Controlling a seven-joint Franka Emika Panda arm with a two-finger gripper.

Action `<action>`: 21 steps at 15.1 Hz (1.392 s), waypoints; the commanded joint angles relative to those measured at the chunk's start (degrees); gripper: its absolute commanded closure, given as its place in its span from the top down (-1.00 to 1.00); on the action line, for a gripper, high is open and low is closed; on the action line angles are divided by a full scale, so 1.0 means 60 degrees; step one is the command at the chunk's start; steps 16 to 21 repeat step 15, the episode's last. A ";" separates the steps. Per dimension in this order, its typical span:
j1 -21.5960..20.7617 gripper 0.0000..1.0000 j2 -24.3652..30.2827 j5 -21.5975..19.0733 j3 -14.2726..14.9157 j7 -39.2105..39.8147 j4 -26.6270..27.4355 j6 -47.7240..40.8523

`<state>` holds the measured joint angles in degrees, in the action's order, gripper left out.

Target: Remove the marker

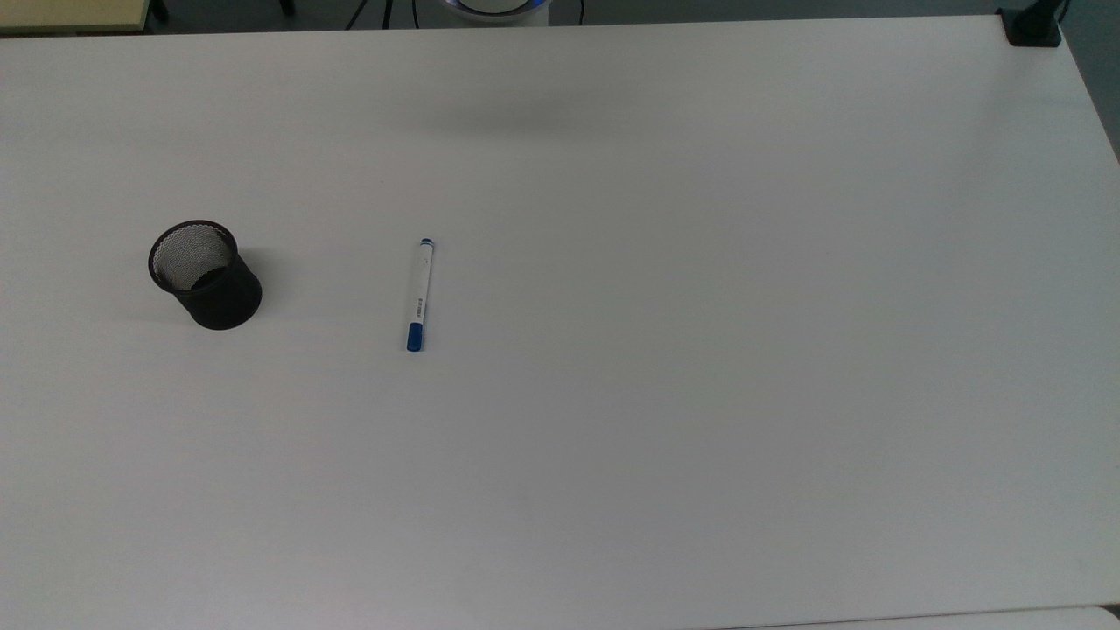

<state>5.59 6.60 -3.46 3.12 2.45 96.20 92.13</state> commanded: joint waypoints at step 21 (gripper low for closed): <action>-0.0536 1.00 -0.0719 0.0855 0.0125 -0.0087 -0.0389 0.1081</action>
